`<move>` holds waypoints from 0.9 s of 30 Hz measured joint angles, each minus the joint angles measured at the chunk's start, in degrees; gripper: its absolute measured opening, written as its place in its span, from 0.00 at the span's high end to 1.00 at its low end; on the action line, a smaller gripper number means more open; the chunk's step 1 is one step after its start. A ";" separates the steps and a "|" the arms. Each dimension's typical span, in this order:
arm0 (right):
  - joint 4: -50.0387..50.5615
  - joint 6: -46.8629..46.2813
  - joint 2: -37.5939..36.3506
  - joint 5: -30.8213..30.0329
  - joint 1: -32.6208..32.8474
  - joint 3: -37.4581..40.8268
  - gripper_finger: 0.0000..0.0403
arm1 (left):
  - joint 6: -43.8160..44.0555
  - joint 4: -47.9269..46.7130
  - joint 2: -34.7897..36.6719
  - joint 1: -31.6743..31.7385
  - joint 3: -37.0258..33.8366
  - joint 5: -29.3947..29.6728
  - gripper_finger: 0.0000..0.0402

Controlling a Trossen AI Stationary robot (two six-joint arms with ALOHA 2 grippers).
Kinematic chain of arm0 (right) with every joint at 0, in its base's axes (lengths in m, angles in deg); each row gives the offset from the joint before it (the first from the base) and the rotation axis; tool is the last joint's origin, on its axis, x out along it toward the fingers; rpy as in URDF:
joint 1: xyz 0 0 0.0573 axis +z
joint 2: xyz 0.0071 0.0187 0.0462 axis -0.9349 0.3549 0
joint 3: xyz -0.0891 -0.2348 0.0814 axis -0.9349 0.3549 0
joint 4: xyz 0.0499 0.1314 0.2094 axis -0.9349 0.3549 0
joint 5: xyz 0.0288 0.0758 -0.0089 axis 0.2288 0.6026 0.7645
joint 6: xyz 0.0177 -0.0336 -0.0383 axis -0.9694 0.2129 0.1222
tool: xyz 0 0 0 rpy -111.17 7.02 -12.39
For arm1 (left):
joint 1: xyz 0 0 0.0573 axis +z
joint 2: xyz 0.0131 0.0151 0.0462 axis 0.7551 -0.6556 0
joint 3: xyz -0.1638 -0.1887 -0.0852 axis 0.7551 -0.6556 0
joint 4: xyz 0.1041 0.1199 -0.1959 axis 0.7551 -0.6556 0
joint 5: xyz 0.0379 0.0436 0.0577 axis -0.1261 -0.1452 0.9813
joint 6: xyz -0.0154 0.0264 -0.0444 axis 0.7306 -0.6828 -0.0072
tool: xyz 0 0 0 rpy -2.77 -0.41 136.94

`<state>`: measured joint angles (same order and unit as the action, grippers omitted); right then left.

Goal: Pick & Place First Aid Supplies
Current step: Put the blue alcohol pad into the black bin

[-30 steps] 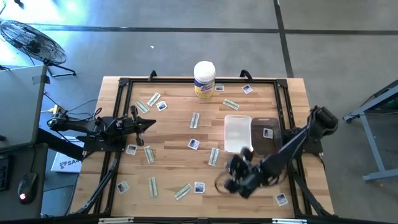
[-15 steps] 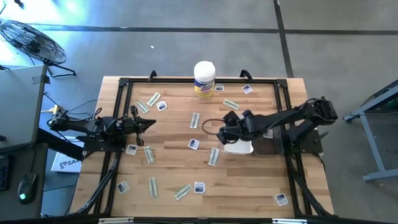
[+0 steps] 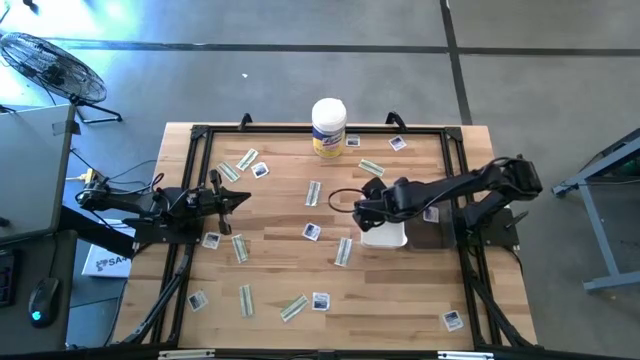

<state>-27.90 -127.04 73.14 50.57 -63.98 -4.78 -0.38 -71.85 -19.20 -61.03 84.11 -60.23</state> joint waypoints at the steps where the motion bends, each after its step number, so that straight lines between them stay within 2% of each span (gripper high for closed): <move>1: 0.48 0.86 0.00 0.03 0.49 -1.25 0.80 | 0.00 0.00 -0.02 0.00 0.02 0.00 1.00; 5: -0.10 3.00 -0.02 1.40 5.33 -5.59 0.76 | 0.00 0.00 -0.02 0.01 0.00 0.00 1.00; 11: -4.16 -0.47 -0.02 6.56 18.75 -10.17 0.76 | 0.01 0.01 0.00 0.01 0.00 0.00 1.00; 17: -5.37 -21.15 -0.02 15.32 32.45 -9.65 0.80 | 0.00 0.00 -0.01 -0.01 0.01 0.00 1.00; 23: -6.25 -46.00 0.00 26.01 43.49 -3.84 0.81 | 0.00 0.00 -0.02 -0.01 0.01 0.00 1.00; 27: -7.05 -55.73 0.04 35.75 47.99 1.68 0.81 | 0.00 0.00 -0.02 -0.01 0.01 0.00 1.00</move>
<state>-34.96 -182.77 73.18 86.32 -15.99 -3.10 -0.38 -71.85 -19.22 -61.04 84.11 -60.23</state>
